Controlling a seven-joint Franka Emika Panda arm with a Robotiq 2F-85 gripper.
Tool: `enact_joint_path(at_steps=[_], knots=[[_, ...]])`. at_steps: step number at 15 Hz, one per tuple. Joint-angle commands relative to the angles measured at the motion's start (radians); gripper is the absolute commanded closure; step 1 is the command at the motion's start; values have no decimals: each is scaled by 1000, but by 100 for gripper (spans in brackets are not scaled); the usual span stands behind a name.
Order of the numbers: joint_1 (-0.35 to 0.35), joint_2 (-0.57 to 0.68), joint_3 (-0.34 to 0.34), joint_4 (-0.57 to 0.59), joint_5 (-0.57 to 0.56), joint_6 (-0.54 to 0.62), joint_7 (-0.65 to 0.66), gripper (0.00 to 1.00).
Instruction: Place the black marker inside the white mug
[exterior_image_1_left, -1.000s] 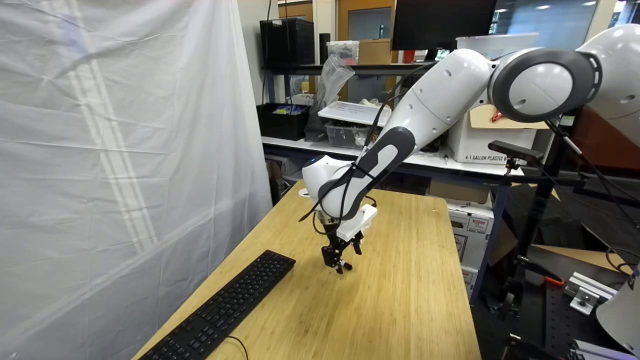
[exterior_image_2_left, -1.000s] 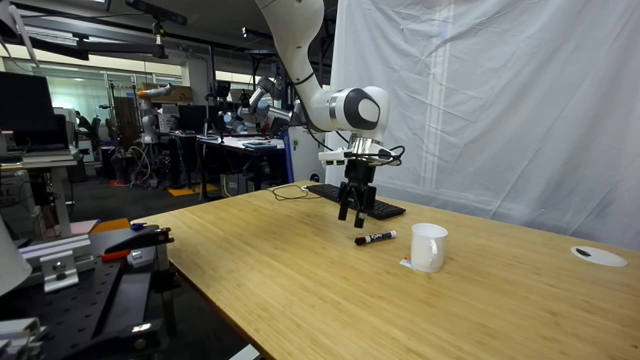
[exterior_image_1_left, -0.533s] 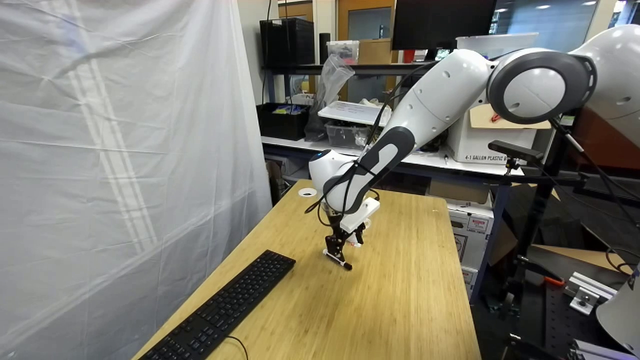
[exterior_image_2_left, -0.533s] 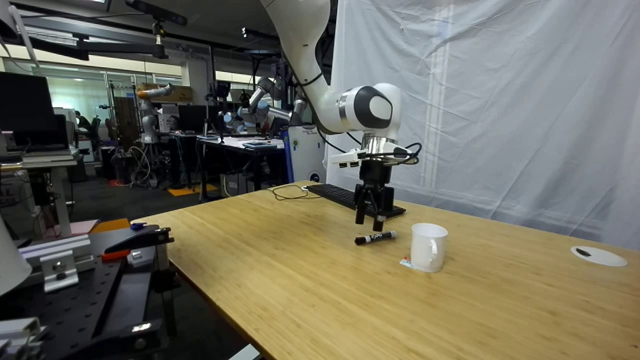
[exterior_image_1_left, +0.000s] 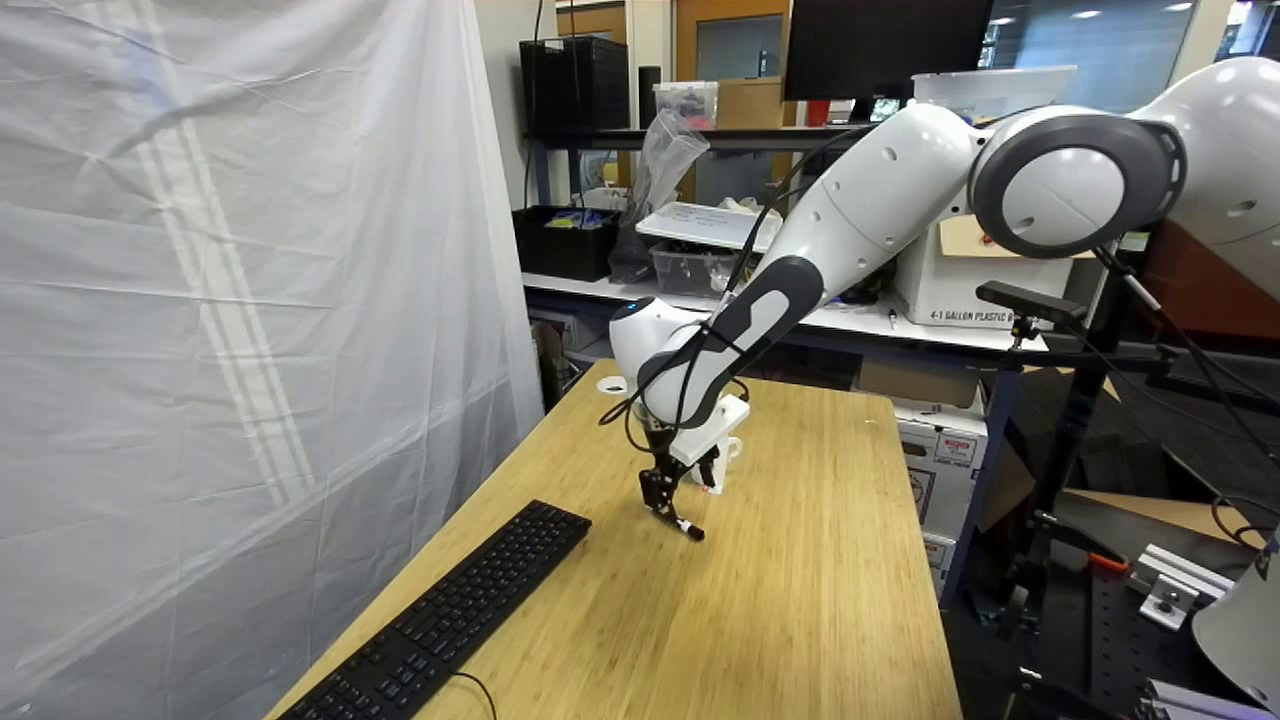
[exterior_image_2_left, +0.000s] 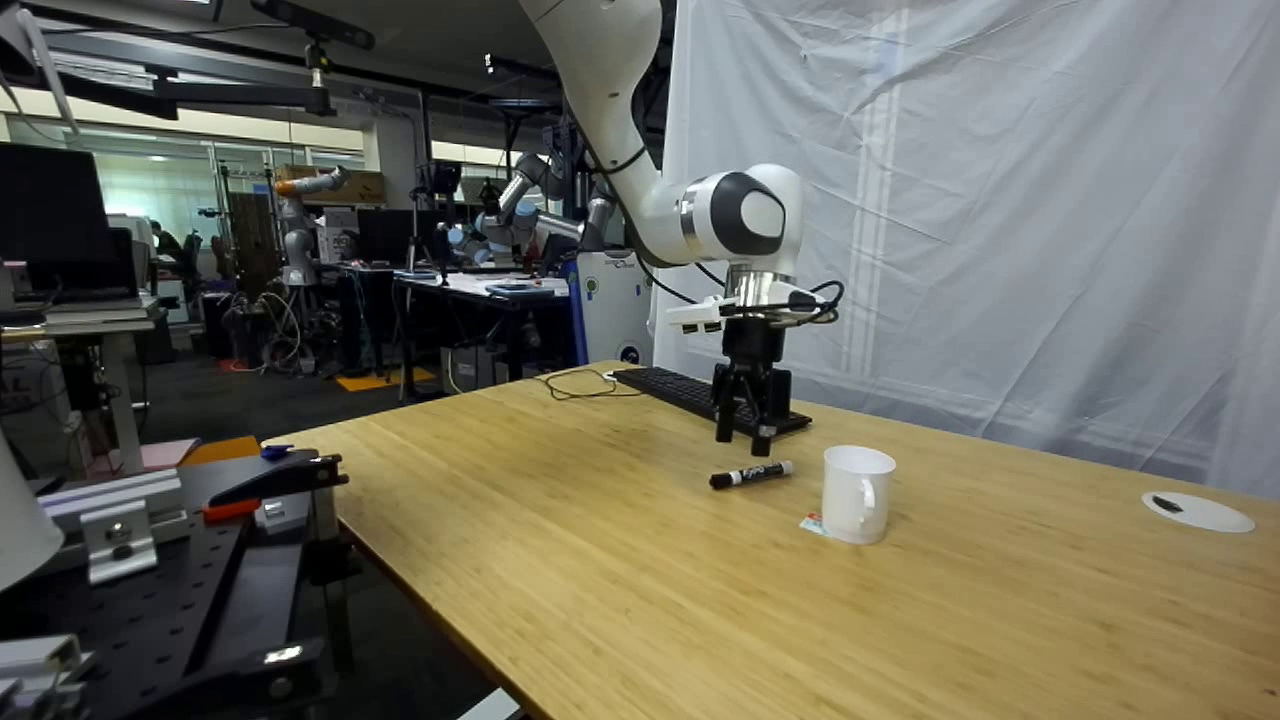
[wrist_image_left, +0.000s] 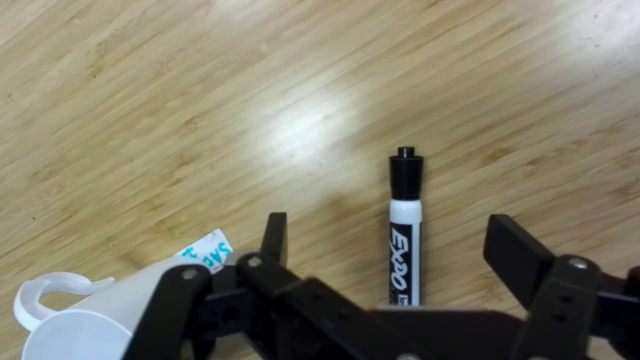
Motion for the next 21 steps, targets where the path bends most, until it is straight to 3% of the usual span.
enact_joint_path(at_steps=[1, 12, 21], knots=[[-13, 40, 13, 47, 16, 15, 0, 0], [-20, 97, 32, 110, 32, 32, -26, 0], [-76, 104, 91, 96, 87, 74, -165, 0]])
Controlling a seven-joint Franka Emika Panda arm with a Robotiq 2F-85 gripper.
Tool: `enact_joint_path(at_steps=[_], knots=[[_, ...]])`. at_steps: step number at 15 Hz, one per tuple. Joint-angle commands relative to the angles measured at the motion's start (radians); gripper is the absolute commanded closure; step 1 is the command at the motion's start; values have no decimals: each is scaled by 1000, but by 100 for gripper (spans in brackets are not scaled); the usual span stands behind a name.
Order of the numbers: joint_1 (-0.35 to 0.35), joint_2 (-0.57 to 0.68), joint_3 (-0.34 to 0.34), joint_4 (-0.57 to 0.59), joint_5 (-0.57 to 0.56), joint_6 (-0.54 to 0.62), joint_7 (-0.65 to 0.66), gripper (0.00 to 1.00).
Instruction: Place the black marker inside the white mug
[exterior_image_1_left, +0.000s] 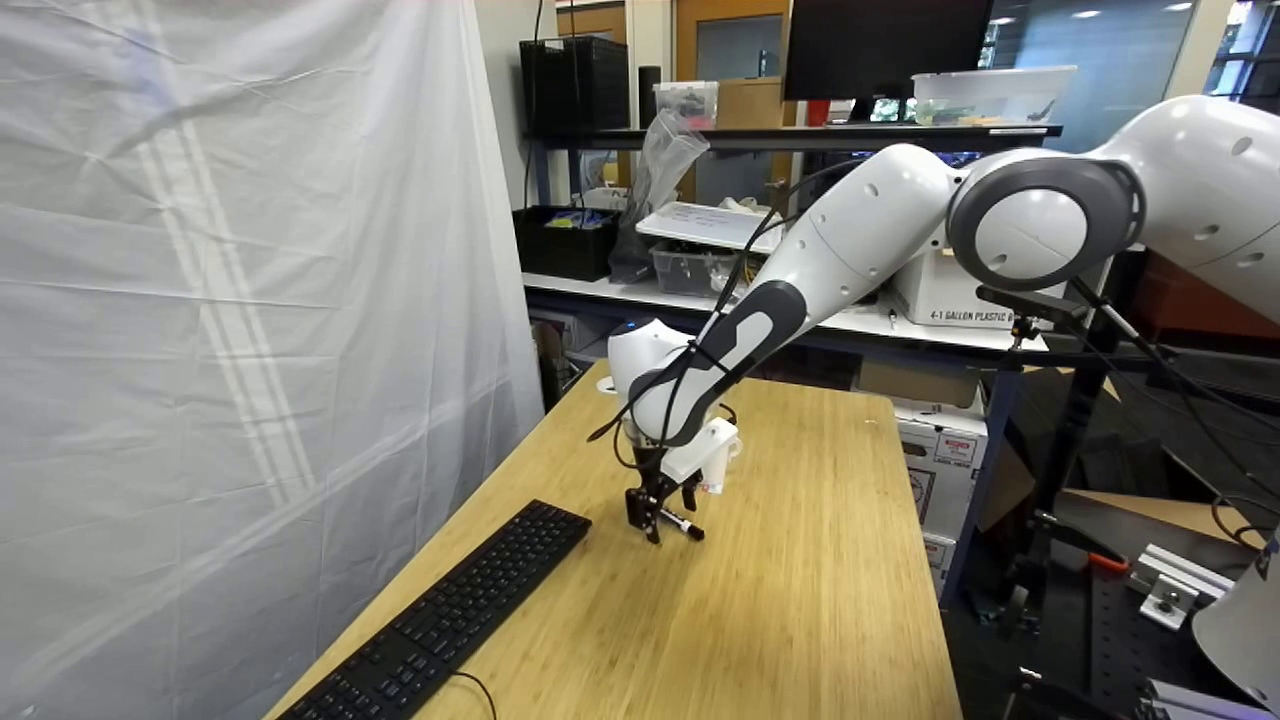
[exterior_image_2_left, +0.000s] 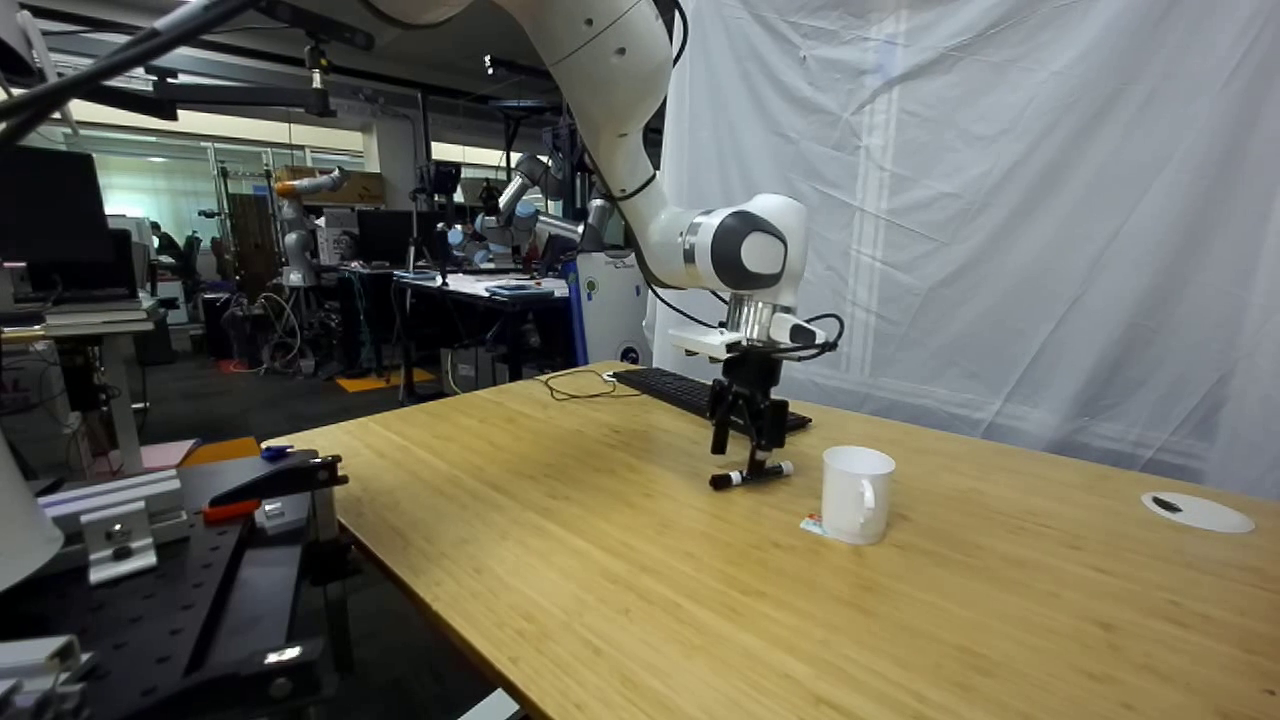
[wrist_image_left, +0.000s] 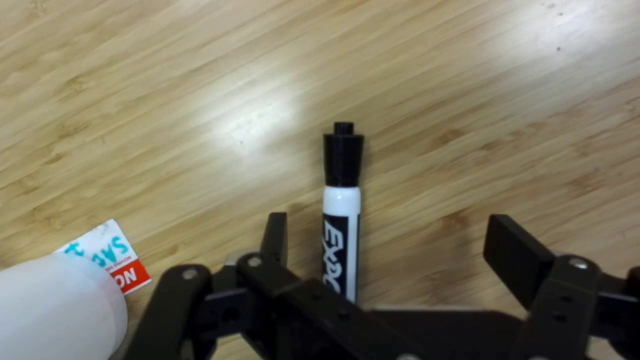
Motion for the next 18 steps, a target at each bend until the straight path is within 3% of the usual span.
enact_joint_path(at_steps=[1, 8, 9, 10, 18], knots=[[-38, -5, 31, -11, 22, 31, -72, 0], [-52, -18, 27, -47, 17, 70, -104, 0], [-52, -18, 26, -49, 17, 73, -106, 6], [-52, -19, 26, -52, 17, 76, -108, 26], [-45, -20, 35, -54, 18, 83, -104, 83]])
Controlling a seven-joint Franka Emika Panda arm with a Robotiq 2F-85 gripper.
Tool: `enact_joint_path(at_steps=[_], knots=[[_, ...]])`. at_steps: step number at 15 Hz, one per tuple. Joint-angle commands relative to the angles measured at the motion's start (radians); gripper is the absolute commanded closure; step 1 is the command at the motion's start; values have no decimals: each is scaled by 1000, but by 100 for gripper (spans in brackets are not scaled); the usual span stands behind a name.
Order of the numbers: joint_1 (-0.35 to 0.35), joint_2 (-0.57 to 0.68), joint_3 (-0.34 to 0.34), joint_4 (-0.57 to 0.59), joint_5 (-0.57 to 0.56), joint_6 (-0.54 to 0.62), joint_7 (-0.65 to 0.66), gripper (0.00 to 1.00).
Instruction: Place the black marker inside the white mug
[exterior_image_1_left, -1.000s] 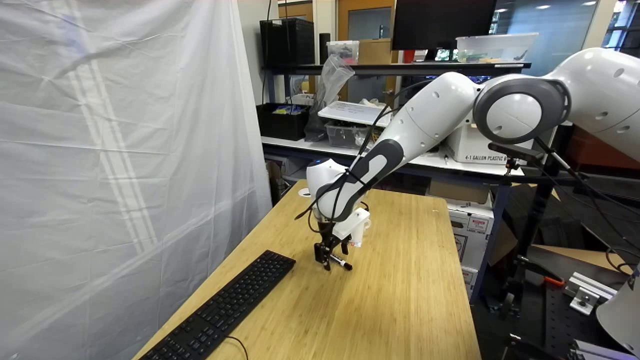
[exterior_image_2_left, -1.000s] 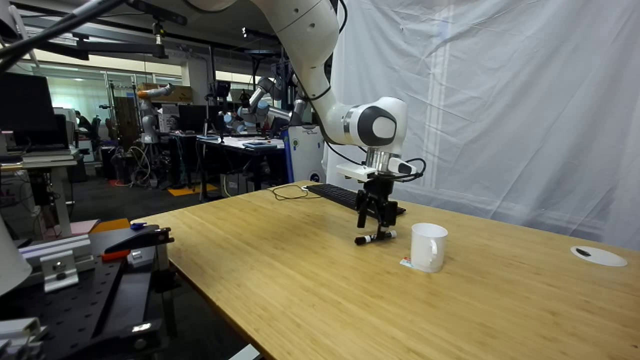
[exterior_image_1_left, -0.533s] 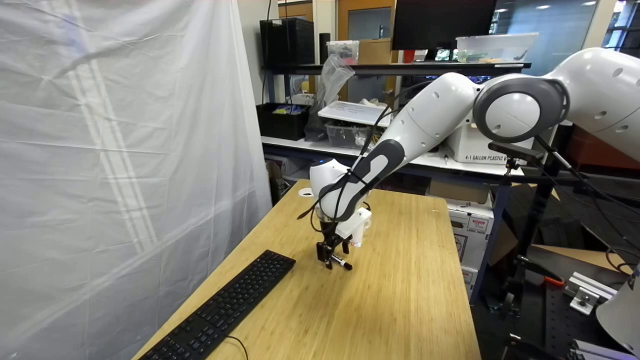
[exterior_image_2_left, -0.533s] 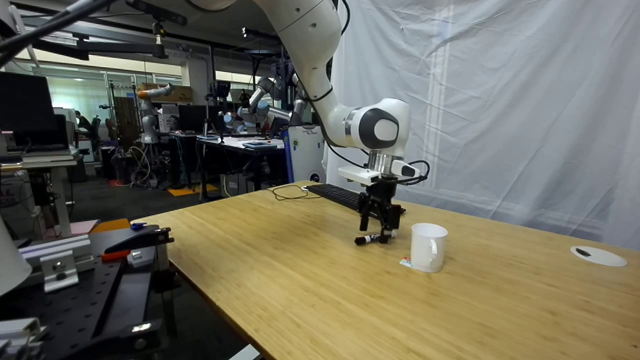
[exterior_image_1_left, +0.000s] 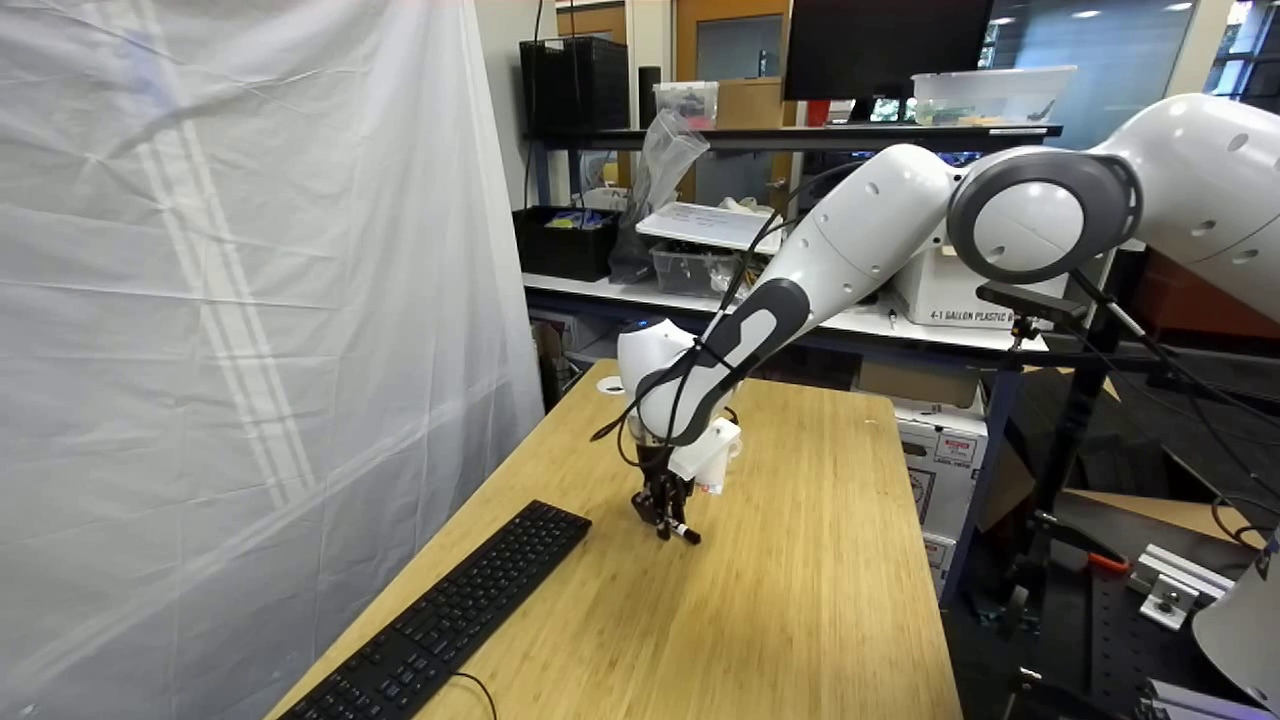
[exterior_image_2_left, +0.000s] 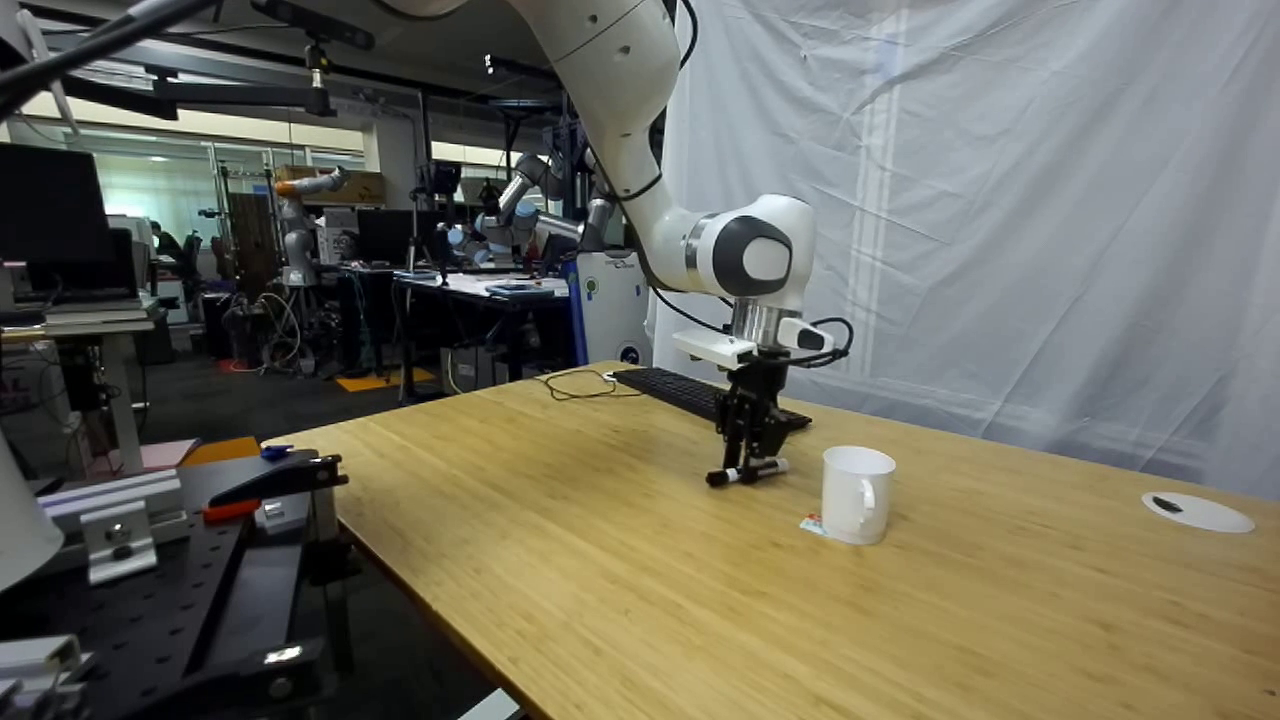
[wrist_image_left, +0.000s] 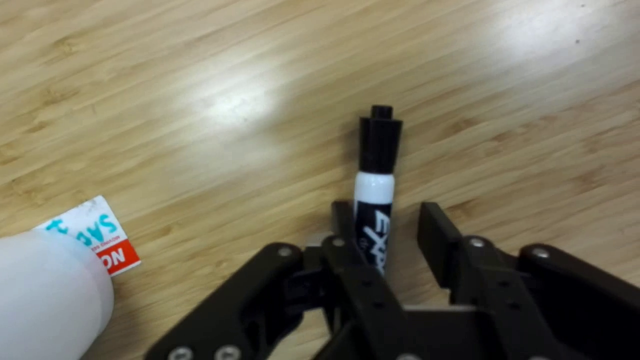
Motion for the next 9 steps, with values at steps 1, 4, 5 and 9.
enact_joint_path(at_steps=[1, 4, 5, 9], knots=[[-9, -14, 10, -25, 10, 17, -17, 90], [-4, -23, 7, -31, 10, 9, -5, 97], [-2, -30, 5, -36, 11, 5, 3, 95], [9, -84, -12, -78, 11, -46, 58, 95]])
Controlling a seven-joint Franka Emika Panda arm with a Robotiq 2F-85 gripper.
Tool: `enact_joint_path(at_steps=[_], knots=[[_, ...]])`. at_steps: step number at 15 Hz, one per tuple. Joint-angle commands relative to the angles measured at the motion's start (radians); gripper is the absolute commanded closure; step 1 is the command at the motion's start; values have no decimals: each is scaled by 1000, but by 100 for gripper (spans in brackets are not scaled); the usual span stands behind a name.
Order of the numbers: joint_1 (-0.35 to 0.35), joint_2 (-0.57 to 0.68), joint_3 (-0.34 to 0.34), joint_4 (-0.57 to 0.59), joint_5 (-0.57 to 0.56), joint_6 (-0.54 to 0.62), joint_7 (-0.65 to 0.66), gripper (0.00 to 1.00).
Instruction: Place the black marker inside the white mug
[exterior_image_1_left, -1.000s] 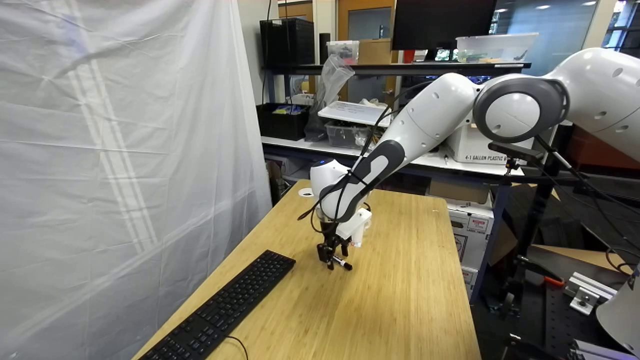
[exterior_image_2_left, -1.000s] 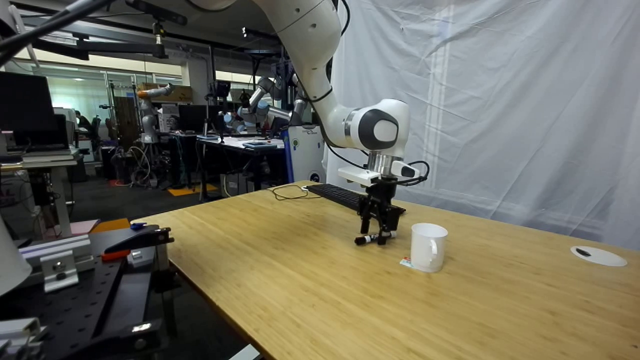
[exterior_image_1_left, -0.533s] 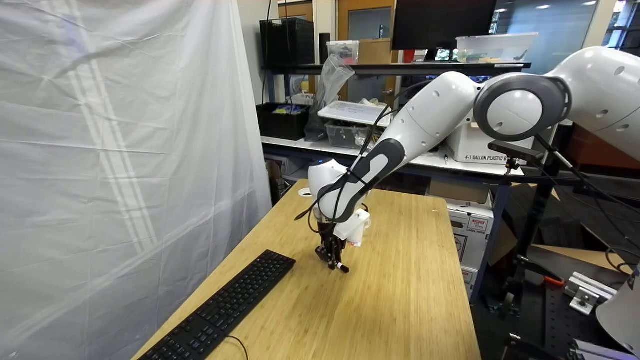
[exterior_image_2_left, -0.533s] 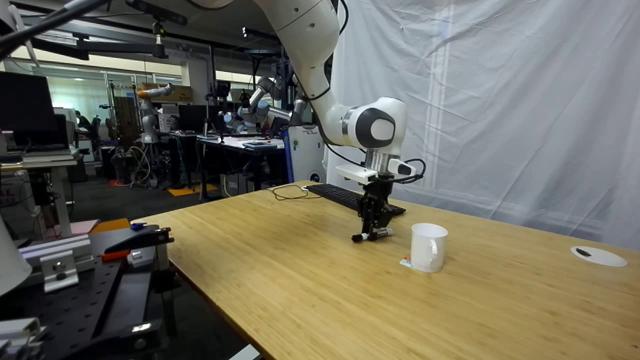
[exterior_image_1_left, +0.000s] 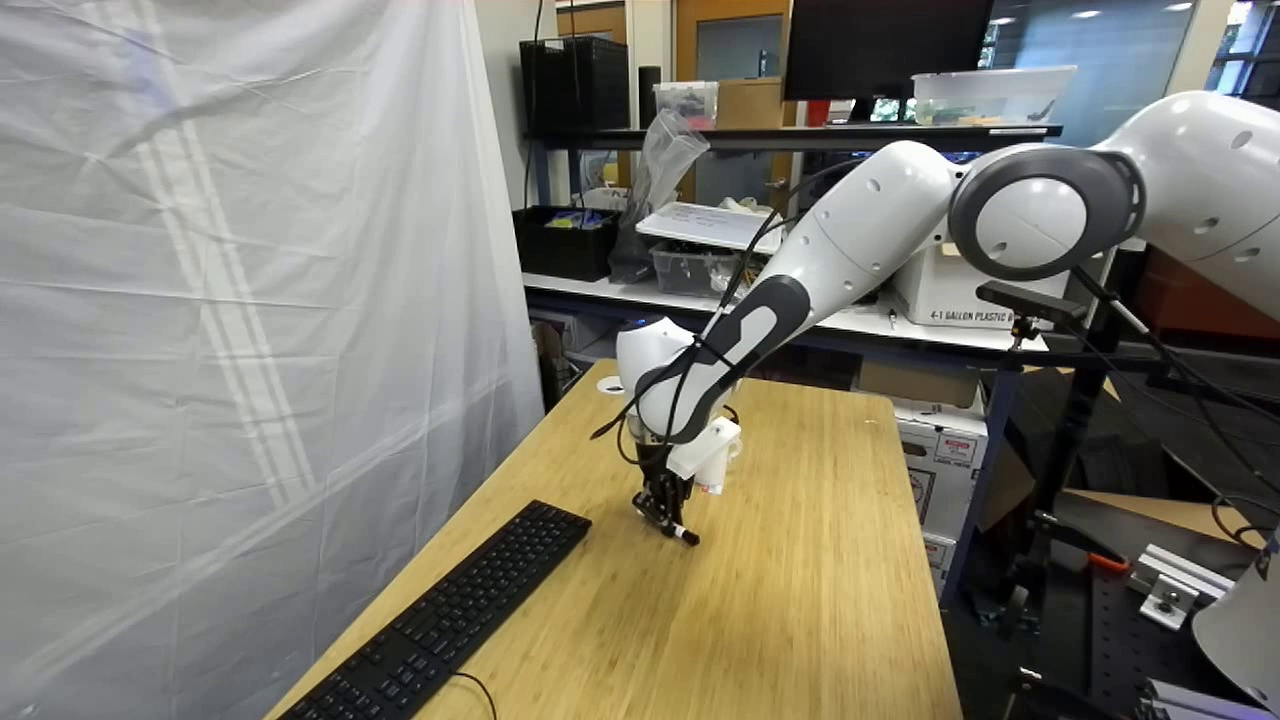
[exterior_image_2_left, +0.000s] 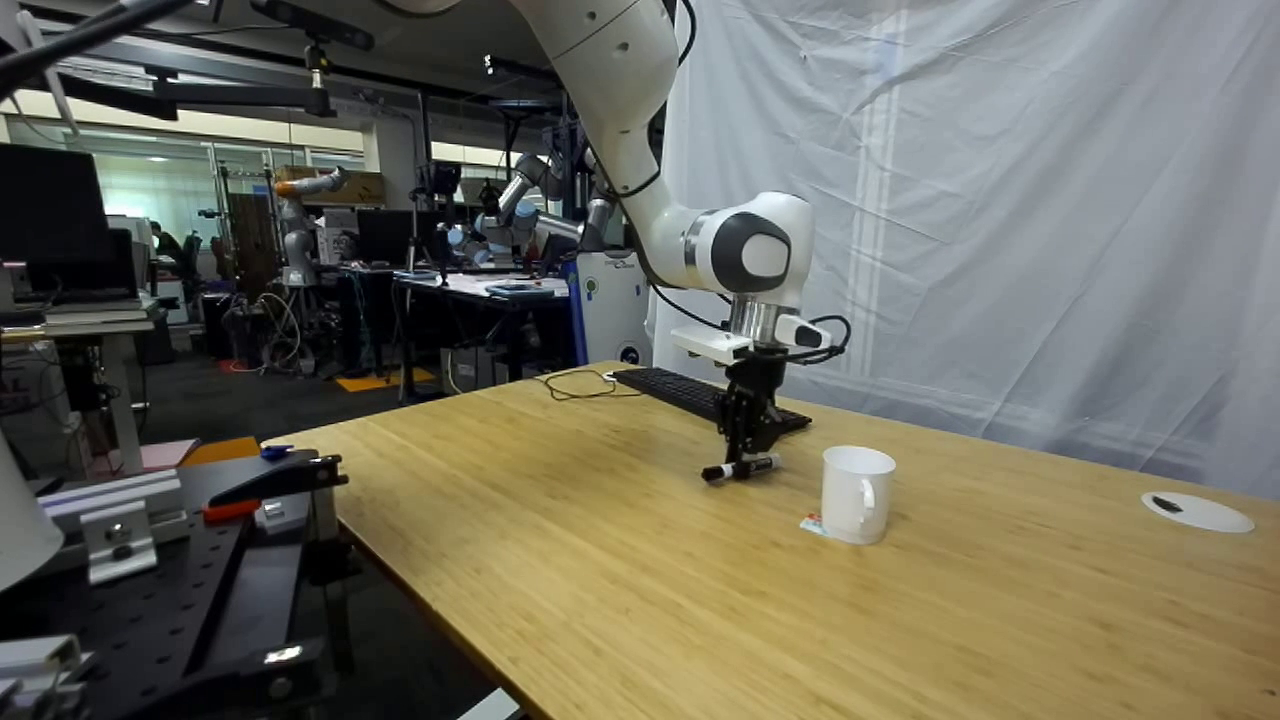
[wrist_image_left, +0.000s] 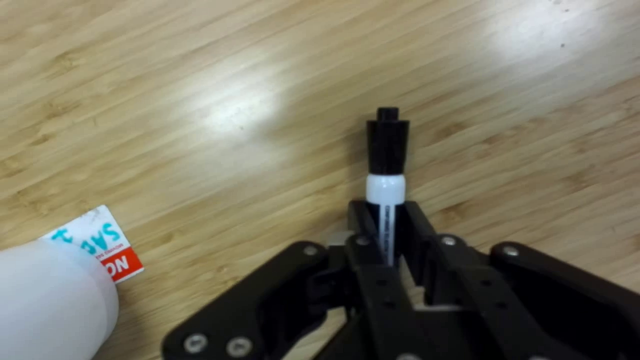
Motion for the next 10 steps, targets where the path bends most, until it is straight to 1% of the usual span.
enact_joint_path(at_steps=[1, 5, 10], knots=[[10, -100, -19, -89, 10, -50, 48, 95], [23, -180, -33, -131, -4, -115, 90, 95], [53, -234, -51, -150, -36, -206, 143, 95]])
